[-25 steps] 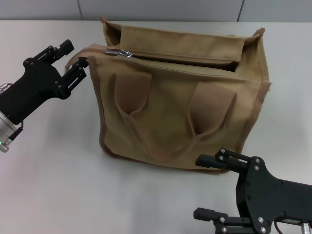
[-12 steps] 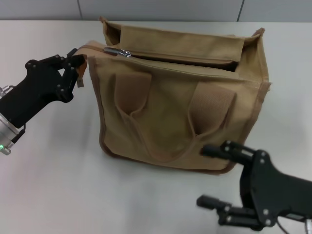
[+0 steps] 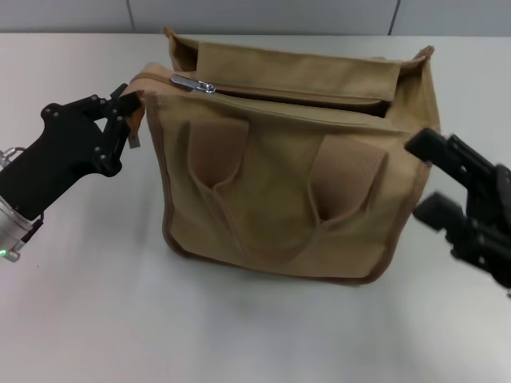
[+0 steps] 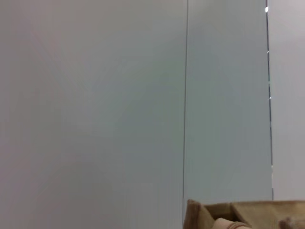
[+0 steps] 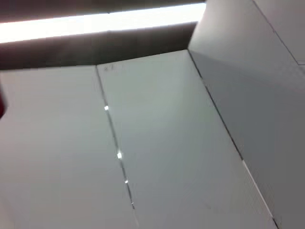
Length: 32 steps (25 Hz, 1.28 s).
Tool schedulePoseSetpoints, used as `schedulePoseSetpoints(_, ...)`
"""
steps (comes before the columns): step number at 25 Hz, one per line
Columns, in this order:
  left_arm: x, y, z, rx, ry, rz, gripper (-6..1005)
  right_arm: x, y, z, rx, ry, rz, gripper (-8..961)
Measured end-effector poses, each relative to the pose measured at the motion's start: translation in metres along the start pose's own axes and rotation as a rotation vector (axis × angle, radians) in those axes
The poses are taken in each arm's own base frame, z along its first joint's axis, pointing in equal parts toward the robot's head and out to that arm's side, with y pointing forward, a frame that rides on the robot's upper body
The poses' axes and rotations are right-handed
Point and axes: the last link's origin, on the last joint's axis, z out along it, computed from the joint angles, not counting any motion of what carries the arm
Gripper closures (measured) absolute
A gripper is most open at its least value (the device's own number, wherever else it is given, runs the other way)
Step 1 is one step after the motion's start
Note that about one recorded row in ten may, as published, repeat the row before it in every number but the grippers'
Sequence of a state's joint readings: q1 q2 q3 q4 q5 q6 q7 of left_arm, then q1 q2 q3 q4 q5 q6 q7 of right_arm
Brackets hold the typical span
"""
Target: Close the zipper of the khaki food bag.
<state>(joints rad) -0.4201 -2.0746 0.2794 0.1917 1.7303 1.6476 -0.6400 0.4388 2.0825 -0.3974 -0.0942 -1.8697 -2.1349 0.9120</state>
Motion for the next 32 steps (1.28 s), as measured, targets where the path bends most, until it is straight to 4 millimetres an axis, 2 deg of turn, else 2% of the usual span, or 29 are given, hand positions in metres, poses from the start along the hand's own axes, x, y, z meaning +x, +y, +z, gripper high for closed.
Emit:
schedulePoseSetpoints(1, 0.001, 0.001, 0.0, -0.006, 0.009, 0.0, 979, -0.003, -0.008, 0.004, 0.014, 0.001, 0.07, 183)
schedulePoseSetpoints(2, 0.002, 0.001, 0.0, -0.01, 0.014, 0.0, 979, -0.003, -0.008, 0.004, 0.014, 0.001, 0.07, 183)
schedulePoseSetpoints(4, 0.005, 0.003, 0.0, -0.022, 0.031, -0.001, 979, -0.013, -0.03, 0.01, 0.081, -0.003, 0.238, 183)
schedulePoseSetpoints(5, 0.005, 0.003, 0.0, -0.022, 0.031, -0.001, 979, -0.013, -0.03, 0.01, 0.081, -0.003, 0.238, 184)
schedulePoseSetpoints(6, 0.005, 0.003, 0.0, -0.025, 0.035, -0.002, 979, -0.021, -0.04, 0.016, 0.081, -0.015, 0.381, 184)
schedulePoseSetpoints(7, 0.006, 0.004, 0.0, -0.027, 0.039, -0.002, 979, -0.021, -0.04, 0.016, 0.081, -0.015, 0.381, 184)
schedulePoseSetpoints(8, 0.006, 0.004, 0.0, -0.029, 0.041, -0.003, 979, -0.026, -0.044, 0.021, 0.069, -0.017, 0.455, 184)
schedulePoseSetpoints(9, 0.007, 0.004, 0.001, -0.032, 0.045, -0.005, 979, -0.036, -0.054, 0.031, 0.047, -0.016, 0.663, 184)
schedulePoseSetpoints(10, 0.007, 0.004, 0.001, -0.032, 0.045, -0.005, 979, -0.036, -0.054, 0.031, 0.047, -0.016, 0.663, 184)
schedulePoseSetpoints(11, 0.007, 0.004, 0.001, -0.032, 0.047, -0.004, 979, -0.039, -0.062, 0.04, 0.046, -0.009, 0.85, 185)
schedulePoseSetpoints(12, 0.007, 0.004, 0.001, -0.032, 0.047, -0.004, 979, -0.039, -0.062, 0.04, 0.046, -0.009, 0.85, 185)
schedulePoseSetpoints(13, 0.008, 0.003, 0.002, -0.028, 0.051, -0.002, 979, -0.039, -0.066, 0.046, 0.053, -0.005, 0.949, 185)
schedulePoseSetpoints(14, 0.009, 0.002, 0.002, -0.018, 0.057, 0.002, 978, -0.034, -0.077, 0.058, 0.096, 0.0, 1.132, 185)
schedulePoseSetpoints(21, 0.01, 0.001, 0.002, -0.013, 0.068, 0.009, 978, -0.022, -0.095, 0.082, 0.182, -0.007, 1.317, 186)
schedulePoseSetpoints(32, 0.014, 0.002, 0.004, -0.022, 0.092, 0.014, 978, 0.002, -0.092, 0.103, 0.213, 0.107, 1.381, 187)
